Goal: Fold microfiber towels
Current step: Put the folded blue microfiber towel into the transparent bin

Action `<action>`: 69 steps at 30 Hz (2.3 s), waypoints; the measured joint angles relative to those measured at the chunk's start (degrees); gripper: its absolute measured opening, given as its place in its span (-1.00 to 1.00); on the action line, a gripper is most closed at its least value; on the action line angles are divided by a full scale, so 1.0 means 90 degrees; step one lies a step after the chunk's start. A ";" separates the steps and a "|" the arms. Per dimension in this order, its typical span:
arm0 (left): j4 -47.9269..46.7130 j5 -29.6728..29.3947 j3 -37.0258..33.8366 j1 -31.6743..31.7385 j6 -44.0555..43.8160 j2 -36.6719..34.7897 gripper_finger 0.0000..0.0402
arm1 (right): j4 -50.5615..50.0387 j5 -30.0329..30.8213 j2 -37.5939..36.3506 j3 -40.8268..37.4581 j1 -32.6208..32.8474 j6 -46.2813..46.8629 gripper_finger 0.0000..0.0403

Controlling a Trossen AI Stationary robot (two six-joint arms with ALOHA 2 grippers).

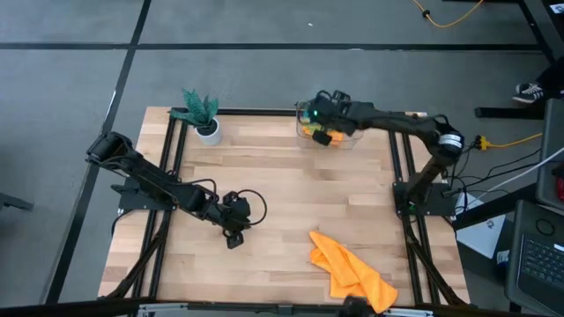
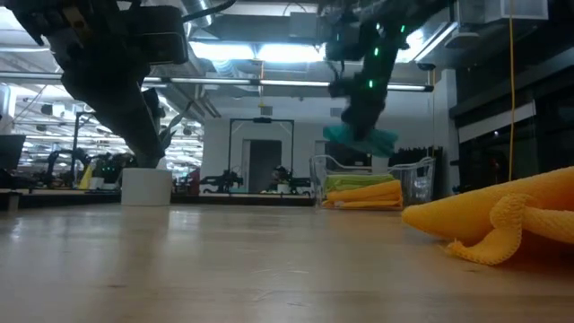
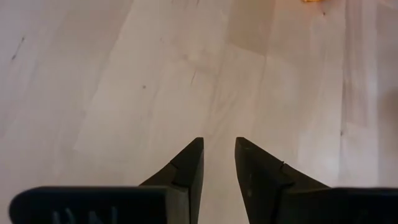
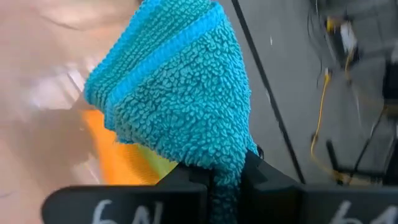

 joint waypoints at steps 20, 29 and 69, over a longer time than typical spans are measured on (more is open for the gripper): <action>-0.0050 -0.0050 0.0000 0.0003 0.0021 0.0003 -0.58 | 0.0522 -0.0604 0.1532 0.0090 -0.0656 0.0491 -0.43; -0.0085 -0.0048 0.0000 0.0003 0.0021 0.0005 -0.58 | 0.0025 -0.0852 0.1221 0.0379 -0.0504 0.0486 0.04; -0.0112 -0.0242 0.0000 0.0003 0.0018 0.0005 -0.58 | 0.1018 -0.1010 0.1189 -0.0825 -0.0610 0.5001 -0.03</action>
